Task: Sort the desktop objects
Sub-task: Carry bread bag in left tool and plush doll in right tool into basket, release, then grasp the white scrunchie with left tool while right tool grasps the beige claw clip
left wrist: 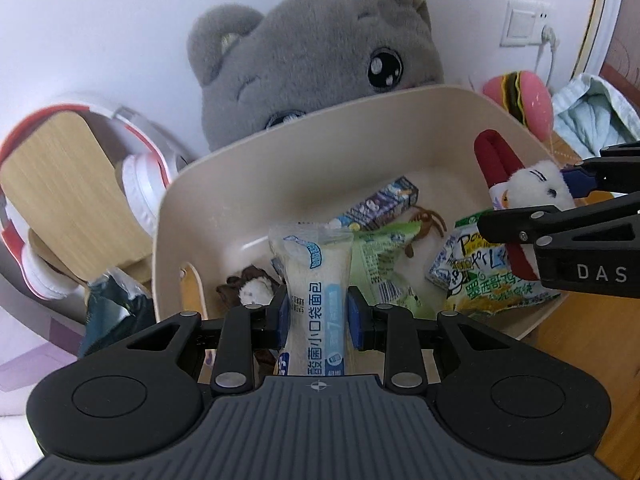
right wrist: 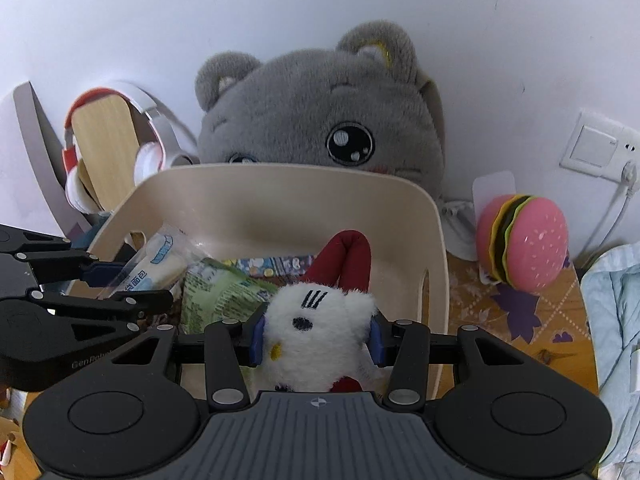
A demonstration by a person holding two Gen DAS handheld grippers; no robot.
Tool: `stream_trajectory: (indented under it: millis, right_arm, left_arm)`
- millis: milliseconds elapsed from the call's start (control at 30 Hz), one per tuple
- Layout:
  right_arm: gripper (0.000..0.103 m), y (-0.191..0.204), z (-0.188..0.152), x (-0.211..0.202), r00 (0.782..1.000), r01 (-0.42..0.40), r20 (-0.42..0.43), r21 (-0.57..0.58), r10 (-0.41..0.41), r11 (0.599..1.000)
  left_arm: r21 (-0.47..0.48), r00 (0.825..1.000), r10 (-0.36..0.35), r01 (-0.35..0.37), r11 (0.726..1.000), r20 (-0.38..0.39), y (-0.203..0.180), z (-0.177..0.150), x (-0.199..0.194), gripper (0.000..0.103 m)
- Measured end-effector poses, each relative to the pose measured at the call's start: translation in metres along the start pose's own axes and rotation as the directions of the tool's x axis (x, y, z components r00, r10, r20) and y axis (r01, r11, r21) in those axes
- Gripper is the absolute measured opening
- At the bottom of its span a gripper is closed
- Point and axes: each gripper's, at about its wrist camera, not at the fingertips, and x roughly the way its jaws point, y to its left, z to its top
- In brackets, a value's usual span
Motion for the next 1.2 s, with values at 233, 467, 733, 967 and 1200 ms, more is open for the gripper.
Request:
stream_trajectory:
  millis: [233, 467, 733, 967, 1200]
  right_arm:
    - [0.045, 0.002, -0.002, 0.017, 0.999, 0.017, -0.038, -0.027, -0.019, 0.999]
    - [0.078, 0.006, 0.002, 0.017, 0.999, 0.032, -0.036, -0.064, -0.034, 0.997]
    - [0.101, 0.01, 0.002, -0.002, 0.999, 0.045, 0.005, -0.108, -0.045, 0.993]
    - [0.103, 0.011, -0.013, -0.035, 0.996, 0.047, 0.084, -0.132, -0.036, 0.99]
    - [0.103, -0.008, -0.038, -0.062, 0.991, 0.035, 0.135, -0.108, -0.02, 0.994]
  left_arm:
    - [-0.006, 1.0, 0.003, -0.003, 1.0, -0.023, -0.001, -0.005, 0.01, 0.03]
    - [-0.022, 1.0, 0.01, -0.01, 1.0, 0.001, 0.001, -0.007, 0.003, 0.064]
    - [-0.042, 0.999, -0.002, 0.004, 0.999, 0.033, 0.008, -0.011, -0.016, 0.067]
    - [-0.074, 0.998, -0.014, 0.019, 0.997, 0.068, 0.016, -0.031, -0.045, 0.067]
    - [-0.089, 0.996, -0.032, 0.038, 0.995, 0.078, 0.027, -0.068, -0.075, 0.068]
